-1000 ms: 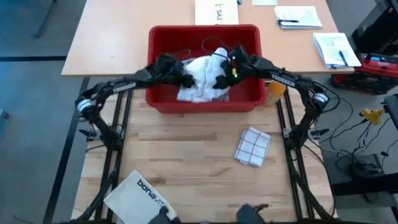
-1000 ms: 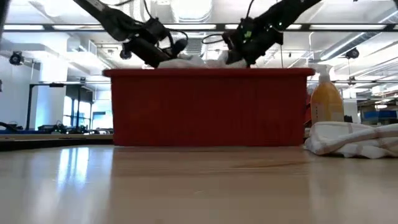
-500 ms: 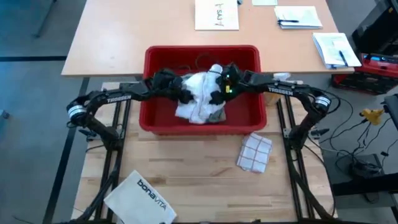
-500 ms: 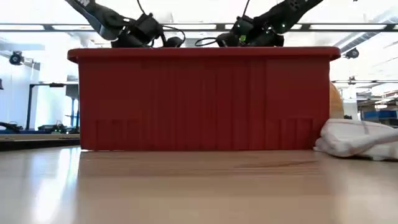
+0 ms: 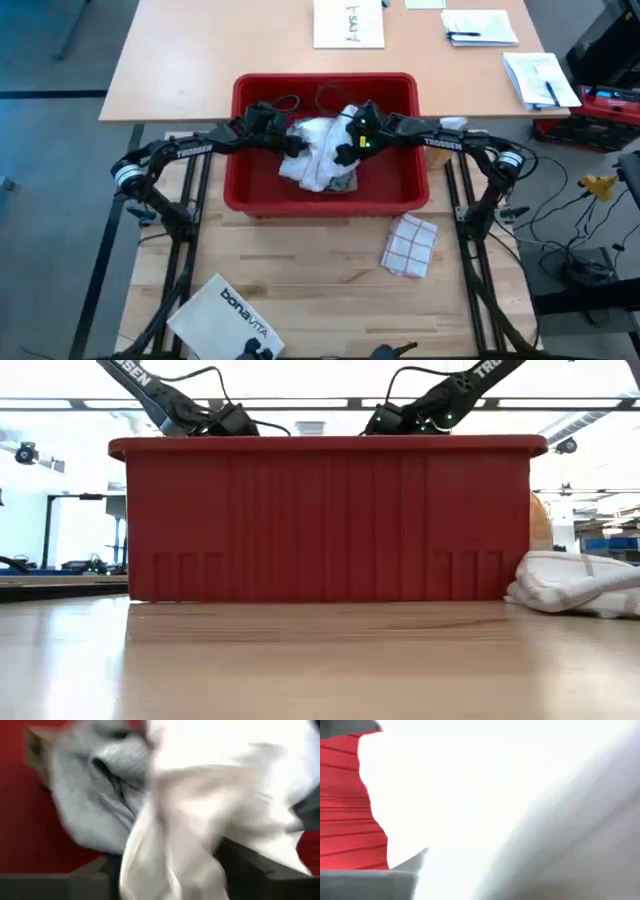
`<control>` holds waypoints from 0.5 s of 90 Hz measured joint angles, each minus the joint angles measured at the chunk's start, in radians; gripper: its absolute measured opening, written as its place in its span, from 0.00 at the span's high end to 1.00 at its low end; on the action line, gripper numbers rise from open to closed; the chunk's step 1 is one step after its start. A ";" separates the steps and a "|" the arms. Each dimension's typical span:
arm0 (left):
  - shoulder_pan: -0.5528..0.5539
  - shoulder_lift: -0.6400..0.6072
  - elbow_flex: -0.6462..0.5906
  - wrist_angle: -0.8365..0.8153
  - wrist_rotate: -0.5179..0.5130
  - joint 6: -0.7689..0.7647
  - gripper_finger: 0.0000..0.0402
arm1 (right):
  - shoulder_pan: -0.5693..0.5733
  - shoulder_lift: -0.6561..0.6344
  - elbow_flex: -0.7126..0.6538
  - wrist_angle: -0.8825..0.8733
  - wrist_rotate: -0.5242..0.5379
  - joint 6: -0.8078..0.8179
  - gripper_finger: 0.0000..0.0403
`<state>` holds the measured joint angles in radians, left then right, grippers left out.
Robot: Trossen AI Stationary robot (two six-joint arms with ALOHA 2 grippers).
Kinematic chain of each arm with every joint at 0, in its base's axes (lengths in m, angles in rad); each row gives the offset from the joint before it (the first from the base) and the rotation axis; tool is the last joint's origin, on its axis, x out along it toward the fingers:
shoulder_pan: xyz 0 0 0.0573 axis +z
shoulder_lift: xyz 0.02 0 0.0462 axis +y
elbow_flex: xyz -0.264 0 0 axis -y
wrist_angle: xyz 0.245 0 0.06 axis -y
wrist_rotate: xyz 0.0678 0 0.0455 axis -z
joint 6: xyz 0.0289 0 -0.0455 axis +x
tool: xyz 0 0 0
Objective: Fold laundry
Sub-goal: Put the stack of clothes into the red bin
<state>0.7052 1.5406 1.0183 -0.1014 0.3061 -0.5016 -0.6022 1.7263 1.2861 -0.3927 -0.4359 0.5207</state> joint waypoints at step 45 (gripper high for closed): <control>0.056 -0.030 0.000 -0.166 -0.086 0.119 0.20 | -0.072 -0.078 0.001 -0.243 -0.027 -0.245 0.15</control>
<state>0.7612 1.5107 1.0183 -0.2678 0.2201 -0.3829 -0.6738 1.6487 1.2873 -0.6362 -0.4630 0.2760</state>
